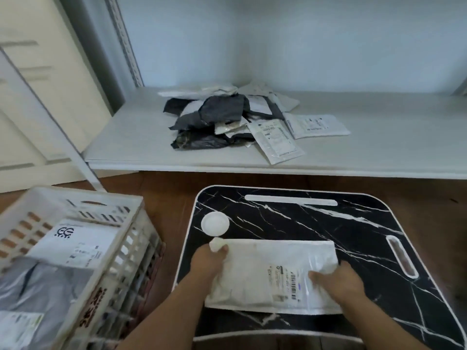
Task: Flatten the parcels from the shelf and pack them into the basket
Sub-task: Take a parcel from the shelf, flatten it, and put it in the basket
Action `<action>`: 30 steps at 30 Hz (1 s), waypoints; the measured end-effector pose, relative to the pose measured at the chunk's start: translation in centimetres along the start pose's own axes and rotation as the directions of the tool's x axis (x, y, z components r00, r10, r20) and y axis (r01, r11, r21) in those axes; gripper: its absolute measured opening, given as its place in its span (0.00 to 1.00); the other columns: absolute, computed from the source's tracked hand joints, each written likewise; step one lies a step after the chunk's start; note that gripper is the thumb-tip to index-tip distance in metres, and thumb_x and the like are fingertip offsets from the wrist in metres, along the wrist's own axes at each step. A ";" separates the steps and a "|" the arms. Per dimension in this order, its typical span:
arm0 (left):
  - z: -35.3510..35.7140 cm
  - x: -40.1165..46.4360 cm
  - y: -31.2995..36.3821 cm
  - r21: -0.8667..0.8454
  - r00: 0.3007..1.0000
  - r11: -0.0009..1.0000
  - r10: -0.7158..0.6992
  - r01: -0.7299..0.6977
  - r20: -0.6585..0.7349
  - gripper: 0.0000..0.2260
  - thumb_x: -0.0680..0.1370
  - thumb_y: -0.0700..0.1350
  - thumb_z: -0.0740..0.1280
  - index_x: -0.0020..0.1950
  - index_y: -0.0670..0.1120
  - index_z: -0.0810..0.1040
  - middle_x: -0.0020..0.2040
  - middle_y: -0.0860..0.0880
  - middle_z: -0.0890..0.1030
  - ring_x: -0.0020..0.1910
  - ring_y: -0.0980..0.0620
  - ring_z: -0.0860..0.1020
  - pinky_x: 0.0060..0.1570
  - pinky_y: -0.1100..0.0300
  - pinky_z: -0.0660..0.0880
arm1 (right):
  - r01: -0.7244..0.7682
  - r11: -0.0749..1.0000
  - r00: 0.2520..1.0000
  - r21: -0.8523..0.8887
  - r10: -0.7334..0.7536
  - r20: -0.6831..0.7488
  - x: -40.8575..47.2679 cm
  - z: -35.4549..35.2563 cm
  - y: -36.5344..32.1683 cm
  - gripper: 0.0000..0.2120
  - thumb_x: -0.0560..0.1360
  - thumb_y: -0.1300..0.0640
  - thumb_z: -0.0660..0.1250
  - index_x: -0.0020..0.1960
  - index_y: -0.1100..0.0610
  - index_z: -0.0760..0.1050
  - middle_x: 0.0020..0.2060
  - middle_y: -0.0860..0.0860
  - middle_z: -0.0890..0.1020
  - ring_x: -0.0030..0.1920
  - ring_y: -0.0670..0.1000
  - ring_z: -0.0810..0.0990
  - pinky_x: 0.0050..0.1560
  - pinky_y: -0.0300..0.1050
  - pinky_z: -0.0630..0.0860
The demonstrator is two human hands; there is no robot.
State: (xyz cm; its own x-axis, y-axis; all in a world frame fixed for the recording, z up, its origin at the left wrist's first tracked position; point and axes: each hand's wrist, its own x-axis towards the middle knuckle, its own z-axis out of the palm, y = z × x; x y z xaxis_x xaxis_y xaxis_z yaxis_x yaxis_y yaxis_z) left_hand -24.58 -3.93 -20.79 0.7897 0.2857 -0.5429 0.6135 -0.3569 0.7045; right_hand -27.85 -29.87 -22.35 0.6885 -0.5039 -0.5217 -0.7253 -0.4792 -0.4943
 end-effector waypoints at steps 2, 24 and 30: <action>-2.0 0.3 1.3 0.110 0.993 0.988 0.112 -0.108 -0.028 0.17 0.79 0.50 0.64 0.63 0.40 0.75 0.56 0.44 0.79 0.54 0.46 0.77 0.50 0.59 0.70 | 0.054 0.999 0.999 0.010 -0.054 -0.003 -0.7 -0.1 -1.6 0.17 0.69 0.54 0.76 0.52 0.62 0.76 0.47 0.58 0.82 0.48 0.60 0.80 0.54 0.56 0.77; -40.6 9.7 -9.9 0.380 0.638 0.824 0.029 0.420 -0.769 0.09 0.81 0.44 0.58 0.55 0.44 0.76 0.43 0.46 0.77 0.39 0.47 0.75 0.34 0.56 0.73 | 0.907 0.421 0.368 0.013 -0.808 0.460 -20.2 25.0 -29.8 0.19 0.78 0.61 0.61 0.67 0.49 0.72 0.56 0.50 0.80 0.56 0.50 0.79 0.60 0.42 0.76; -39.0 16.5 -11.1 0.311 0.800 0.939 0.074 0.145 -0.596 0.19 0.79 0.47 0.60 0.66 0.38 0.69 0.61 0.38 0.74 0.56 0.39 0.76 0.52 0.50 0.73 | 0.840 0.145 0.449 -0.523 -0.727 0.520 -19.2 28.4 -29.8 0.15 0.79 0.48 0.56 0.57 0.55 0.75 0.58 0.52 0.76 0.60 0.53 0.71 0.60 0.49 0.64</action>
State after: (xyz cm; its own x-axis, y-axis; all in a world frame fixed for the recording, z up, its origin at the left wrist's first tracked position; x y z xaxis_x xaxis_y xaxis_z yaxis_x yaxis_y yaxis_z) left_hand -18.68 39.44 -19.73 0.6723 0.7320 -0.1102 0.6932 -0.5703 0.4408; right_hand -19.48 14.50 -17.30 0.8358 0.4956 -0.2361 0.4738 -0.8685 -0.1460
